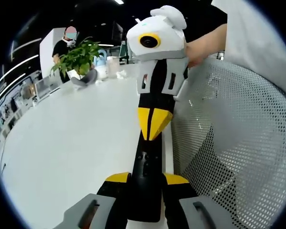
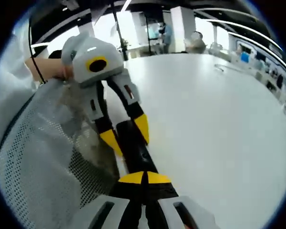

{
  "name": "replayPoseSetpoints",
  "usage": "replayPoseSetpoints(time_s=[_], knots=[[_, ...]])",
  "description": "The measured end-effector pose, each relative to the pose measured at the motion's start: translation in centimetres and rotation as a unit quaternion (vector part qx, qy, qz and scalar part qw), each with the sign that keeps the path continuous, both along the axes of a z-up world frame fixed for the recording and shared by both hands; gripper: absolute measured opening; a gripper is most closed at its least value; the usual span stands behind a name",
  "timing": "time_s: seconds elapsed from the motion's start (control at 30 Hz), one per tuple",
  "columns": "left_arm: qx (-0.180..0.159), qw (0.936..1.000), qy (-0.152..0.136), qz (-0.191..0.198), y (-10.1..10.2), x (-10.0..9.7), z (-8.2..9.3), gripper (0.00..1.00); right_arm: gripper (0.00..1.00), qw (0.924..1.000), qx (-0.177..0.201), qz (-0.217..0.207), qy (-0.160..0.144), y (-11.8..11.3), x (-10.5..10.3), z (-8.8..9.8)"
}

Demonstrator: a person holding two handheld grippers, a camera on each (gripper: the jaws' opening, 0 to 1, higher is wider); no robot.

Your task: Press the specified remote control buttons in sequence, fully releasing each button before pressing the next.

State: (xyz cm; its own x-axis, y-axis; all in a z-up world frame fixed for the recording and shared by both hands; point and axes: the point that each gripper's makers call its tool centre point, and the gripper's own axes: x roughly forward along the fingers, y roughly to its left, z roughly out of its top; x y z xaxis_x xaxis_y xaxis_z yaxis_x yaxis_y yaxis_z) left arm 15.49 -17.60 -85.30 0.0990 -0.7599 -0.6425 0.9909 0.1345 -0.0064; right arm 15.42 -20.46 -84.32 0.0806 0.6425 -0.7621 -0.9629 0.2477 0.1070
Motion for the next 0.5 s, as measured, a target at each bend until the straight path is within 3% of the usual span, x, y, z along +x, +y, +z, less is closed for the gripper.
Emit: replayPoseSetpoints(time_s=[0.13, 0.3, 0.5], knots=[[0.000, 1.0000, 0.000, 0.000, 0.00, 0.01, 0.00, 0.26, 0.00, 0.9985, -0.028, 0.039, -0.025, 0.33, -0.09, -0.15], [0.000, 1.0000, 0.000, -0.002, -0.01, 0.02, -0.02, 0.26, 0.00, 0.9896, -0.083, 0.097, -0.067, 0.34, -0.22, -0.34], [0.000, 1.0000, 0.000, -0.002, -0.03, 0.02, -0.01, 0.26, 0.00, 0.9875, -0.106, 0.096, -0.066, 0.44, -0.16, -0.44]])
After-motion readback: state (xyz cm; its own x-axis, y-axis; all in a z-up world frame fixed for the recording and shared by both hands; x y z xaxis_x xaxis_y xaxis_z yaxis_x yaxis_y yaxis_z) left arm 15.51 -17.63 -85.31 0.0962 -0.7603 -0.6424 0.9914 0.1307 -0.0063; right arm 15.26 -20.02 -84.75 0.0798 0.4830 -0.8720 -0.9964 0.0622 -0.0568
